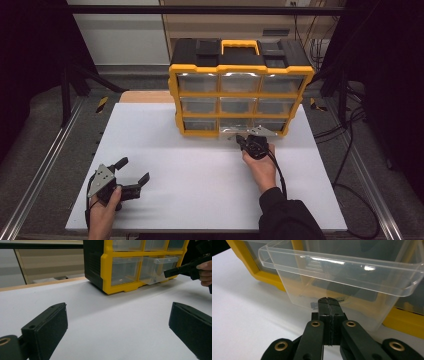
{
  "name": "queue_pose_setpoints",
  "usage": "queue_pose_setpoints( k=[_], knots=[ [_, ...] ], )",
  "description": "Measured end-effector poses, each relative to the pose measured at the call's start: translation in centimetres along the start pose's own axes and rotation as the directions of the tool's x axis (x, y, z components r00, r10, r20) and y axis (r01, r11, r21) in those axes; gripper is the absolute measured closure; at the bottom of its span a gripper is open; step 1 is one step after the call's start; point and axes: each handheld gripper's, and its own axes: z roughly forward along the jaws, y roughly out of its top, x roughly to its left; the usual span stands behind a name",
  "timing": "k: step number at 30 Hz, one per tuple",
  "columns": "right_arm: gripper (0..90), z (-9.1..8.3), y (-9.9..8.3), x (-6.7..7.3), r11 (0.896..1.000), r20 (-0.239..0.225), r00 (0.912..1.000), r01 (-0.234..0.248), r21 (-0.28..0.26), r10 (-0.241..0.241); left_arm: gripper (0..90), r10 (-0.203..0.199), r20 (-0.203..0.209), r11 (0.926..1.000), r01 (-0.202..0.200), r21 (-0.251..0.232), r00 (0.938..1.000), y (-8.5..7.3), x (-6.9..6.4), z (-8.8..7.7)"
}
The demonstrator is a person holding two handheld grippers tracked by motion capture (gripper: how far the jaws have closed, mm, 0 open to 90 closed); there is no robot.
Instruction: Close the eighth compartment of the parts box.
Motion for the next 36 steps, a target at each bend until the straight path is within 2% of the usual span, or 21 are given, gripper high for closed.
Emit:
queue_pose_setpoints(
  k=[9,36],
  knots=[
    [90.0,-0.02,-0.02,0.06,1.000,0.000,0.9999,0.012,0.000,-0.012,2.0,0.002,-0.002,1.0000,-0.002,0.000,1.0000,0.00,0.03,-0.01],
    [90.0,0.33,0.38,-0.10,1.000,0.014,0.9999,0.009,0.008,-0.009,2.0,0.003,-0.002,1.0000,-0.003,-0.003,1.0000,0.01,0.10,-0.07]
  ],
)
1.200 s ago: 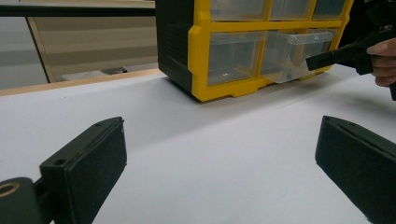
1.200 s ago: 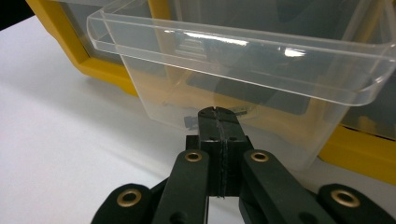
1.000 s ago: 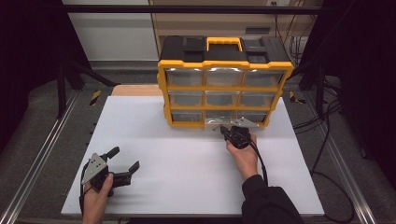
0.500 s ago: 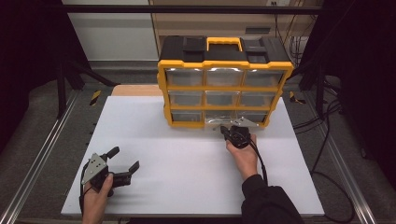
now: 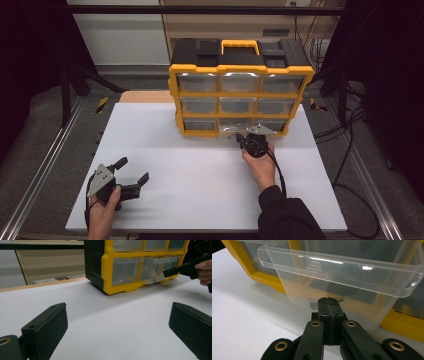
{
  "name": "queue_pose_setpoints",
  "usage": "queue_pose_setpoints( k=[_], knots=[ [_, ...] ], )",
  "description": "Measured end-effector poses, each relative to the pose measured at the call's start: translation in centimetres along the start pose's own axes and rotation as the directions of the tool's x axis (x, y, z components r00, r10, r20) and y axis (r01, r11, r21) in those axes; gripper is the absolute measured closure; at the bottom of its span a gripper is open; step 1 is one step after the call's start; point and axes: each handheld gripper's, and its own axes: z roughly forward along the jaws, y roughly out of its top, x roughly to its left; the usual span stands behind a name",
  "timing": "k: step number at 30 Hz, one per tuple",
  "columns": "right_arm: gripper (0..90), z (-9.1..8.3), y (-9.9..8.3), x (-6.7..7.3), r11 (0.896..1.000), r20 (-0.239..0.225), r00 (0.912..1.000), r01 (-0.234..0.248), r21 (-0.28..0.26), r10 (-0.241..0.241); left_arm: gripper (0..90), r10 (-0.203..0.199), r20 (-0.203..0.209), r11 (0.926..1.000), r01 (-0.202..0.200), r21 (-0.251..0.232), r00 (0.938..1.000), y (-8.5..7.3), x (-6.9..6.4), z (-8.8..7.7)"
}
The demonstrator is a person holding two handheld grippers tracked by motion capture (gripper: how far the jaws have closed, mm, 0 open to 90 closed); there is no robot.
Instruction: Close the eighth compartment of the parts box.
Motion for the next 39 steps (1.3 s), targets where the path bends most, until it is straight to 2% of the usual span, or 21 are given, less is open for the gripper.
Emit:
queue_pose_setpoints(
  k=[20,22,27,39],
  knots=[
    [90.0,0.60,0.18,-0.20,1.000,0.008,0.9996,-0.025,-0.005,0.025,2.0,0.005,-0.003,1.0000,-0.005,-0.003,1.0000,0.01,0.05,-0.04],
    [90.0,0.59,0.18,-0.27,0.998,-0.009,0.9983,-0.058,-0.013,0.058,2.0,0.008,-0.006,1.0000,-0.008,-0.003,1.0000,0.01,0.07,-0.05],
    [90.0,0.61,0.43,-0.05,1.000,0.018,0.9997,-0.015,-0.020,0.015,2.0,-0.005,-0.010,1.0000,0.005,-0.007,0.9999,-0.03,0.18,-0.10],
    [90.0,0.74,0.54,-0.08,0.999,0.035,0.9989,-0.029,-0.029,0.030,2.0,-0.005,-0.012,0.9999,0.005,-0.014,0.9999,0.03,0.29,-0.18]
  ],
)
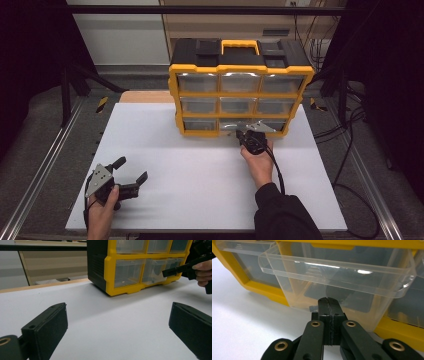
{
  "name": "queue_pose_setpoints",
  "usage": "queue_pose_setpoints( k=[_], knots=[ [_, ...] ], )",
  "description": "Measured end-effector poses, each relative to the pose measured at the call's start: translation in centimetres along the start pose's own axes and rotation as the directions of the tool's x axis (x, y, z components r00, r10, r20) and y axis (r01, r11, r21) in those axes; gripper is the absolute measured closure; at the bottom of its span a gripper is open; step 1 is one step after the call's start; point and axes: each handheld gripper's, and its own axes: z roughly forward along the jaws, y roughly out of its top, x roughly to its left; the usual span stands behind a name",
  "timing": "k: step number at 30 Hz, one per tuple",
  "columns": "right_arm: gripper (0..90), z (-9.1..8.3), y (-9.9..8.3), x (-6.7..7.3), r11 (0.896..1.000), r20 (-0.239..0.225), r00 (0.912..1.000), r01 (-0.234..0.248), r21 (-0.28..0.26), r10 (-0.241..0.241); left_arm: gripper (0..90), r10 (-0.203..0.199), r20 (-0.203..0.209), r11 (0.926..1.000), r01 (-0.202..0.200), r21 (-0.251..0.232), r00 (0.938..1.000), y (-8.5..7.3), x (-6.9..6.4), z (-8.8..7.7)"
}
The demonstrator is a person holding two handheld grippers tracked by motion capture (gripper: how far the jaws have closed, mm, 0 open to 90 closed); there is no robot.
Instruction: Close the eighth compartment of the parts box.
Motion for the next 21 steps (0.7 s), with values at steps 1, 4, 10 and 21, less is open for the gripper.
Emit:
queue_pose_setpoints(
  k=[1,4,10,21],
  knots=[
    [90.0,0.04,0.00,-0.01,1.000,0.003,1.0000,0.001,0.000,-0.001,2.0,0.000,0.000,1.0000,0.000,0.000,1.0000,0.01,0.00,-0.03],
    [90.0,0.15,-0.03,-0.01,1.000,0.002,1.0000,0.001,0.003,-0.001,2.0,0.001,0.003,1.0000,-0.001,-0.003,1.0000,0.03,0.01,-0.05],
    [90.0,0.24,0.02,-0.12,1.000,0.003,0.9999,-0.014,0.002,0.014,2.0,0.009,0.010,0.9999,-0.009,-0.010,0.9999,0.04,-0.06,-0.04],
    [90.0,0.39,0.17,-0.24,1.000,0.006,0.9999,-0.016,0.002,0.016,2.1,0.021,-0.002,0.9992,-0.021,-0.033,0.9998,0.25,-0.11,-0.31]
  ],
)
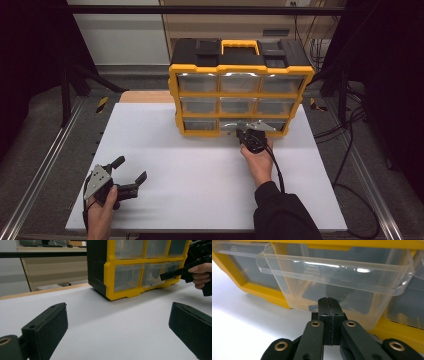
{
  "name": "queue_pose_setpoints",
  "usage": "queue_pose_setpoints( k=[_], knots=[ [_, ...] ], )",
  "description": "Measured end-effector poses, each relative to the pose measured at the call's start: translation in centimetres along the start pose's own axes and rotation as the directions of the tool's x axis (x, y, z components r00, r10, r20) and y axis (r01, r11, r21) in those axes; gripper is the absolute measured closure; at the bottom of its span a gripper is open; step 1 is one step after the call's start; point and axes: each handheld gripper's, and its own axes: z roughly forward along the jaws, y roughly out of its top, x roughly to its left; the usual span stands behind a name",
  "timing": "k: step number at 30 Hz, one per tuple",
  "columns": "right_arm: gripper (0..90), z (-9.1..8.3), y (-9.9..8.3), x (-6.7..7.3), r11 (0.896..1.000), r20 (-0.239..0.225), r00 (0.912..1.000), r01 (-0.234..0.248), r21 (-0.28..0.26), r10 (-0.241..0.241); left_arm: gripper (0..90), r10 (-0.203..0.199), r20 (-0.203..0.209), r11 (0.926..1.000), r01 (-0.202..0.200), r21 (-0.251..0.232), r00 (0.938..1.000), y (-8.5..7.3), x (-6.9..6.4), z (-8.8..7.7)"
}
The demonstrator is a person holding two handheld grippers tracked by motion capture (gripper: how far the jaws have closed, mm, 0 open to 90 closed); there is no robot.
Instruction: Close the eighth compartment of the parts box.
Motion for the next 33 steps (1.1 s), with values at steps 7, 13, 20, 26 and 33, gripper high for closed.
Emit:
queue_pose_setpoints(
  k=[7,13,20,26,33],
  knots=[
    [90.0,0.16,0.07,-0.08,1.000,0.003,1.0000,-0.006,0.001,0.006,2.1,0.006,0.004,1.0000,-0.006,-0.003,1.0000,0.07,-0.08,-0.03],
    [90.0,0.39,0.22,-0.43,0.999,-0.008,0.9987,-0.051,-0.012,0.051,2.1,0.011,0.006,0.9999,-0.011,-0.001,0.9999,0.08,-0.15,0.01],
    [90.0,0.49,0.20,-0.77,0.997,-0.003,0.9975,-0.070,-0.019,0.070,2.2,0.014,0.006,0.9999,-0.014,0.005,0.9999,0.06,-0.21,0.08],
    [90.0,0.52,0.29,-0.64,0.997,-0.005,0.9976,-0.070,-0.021,0.070,2.1,0.017,0.007,0.9998,-0.017,0.005,0.9998,0.07,-0.26,0.10],
    [90.0,0.63,0.52,-0.35,0.999,-0.005,0.9987,-0.051,-0.012,0.051,2.1,0.008,0.010,1.0000,-0.008,0.004,0.9999,0.04,-0.19,0.07]
  ],
)
